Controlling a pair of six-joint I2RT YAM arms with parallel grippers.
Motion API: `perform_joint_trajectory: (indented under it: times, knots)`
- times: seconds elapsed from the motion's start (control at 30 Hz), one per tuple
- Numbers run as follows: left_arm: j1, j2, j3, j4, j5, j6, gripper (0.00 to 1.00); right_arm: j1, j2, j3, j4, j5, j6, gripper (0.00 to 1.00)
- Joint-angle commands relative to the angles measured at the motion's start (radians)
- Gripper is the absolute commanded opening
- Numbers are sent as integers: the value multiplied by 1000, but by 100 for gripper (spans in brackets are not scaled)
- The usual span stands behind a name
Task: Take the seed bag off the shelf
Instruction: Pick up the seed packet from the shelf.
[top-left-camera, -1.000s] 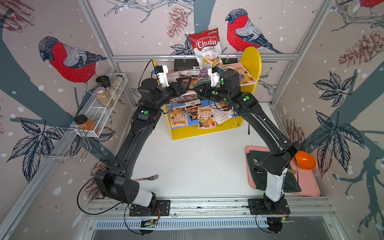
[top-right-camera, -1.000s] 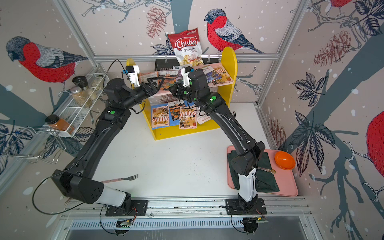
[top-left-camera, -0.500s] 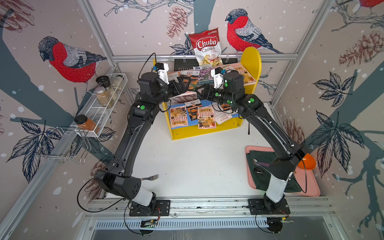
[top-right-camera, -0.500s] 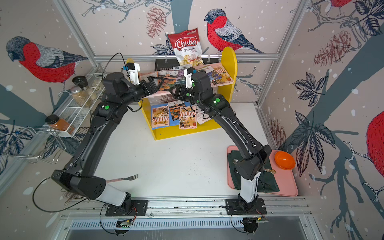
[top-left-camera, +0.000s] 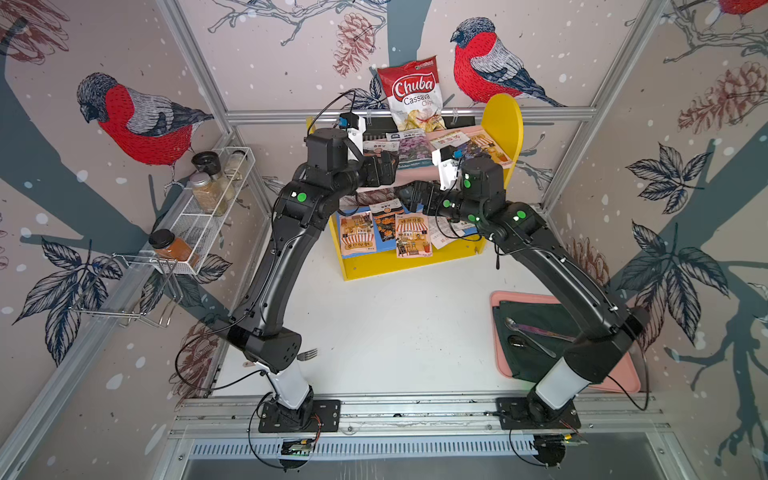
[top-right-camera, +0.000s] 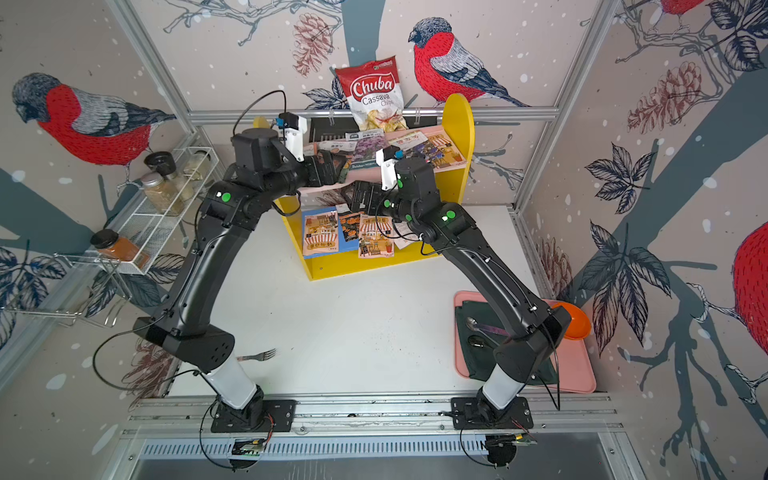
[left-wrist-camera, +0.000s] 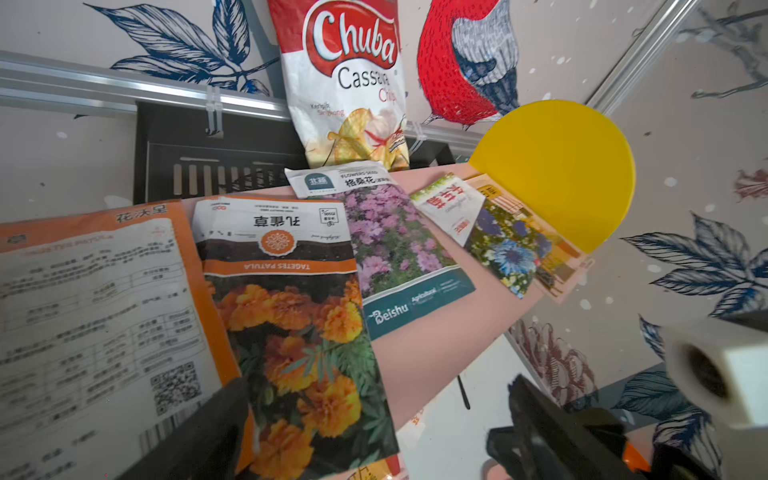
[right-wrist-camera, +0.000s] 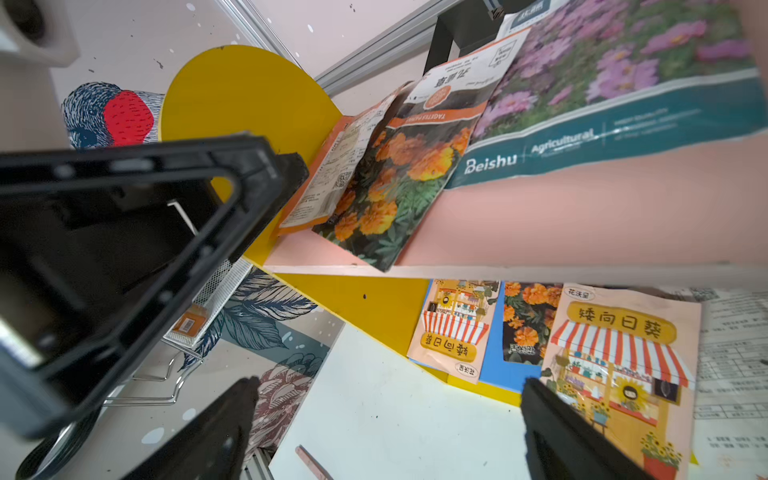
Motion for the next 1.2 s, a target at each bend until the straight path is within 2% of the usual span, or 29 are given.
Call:
perform_joint_trajectory:
  times: [0.0, 0.23, 0.6, 0.83, 1.17]
  knots:
    - [-21, 35, 48, -46, -115, 79, 98, -1, -56, -60, 62, 42, -36, 100]
    - [-103, 148, 189, -109, -336, 176, 98, -4, -158, -195, 94, 81, -47, 100]
    - [-110, 188, 200, -116, -466, 202, 97, -17, -234, -308, 126, 103, -41, 100]
    - [-109, 205, 221, -149, -493, 188, 95, -30, -288, -364, 141, 114, -36, 100]
    - [-109, 219, 247, -241, -387, 127, 93, -40, -318, -393, 148, 111, -28, 100]
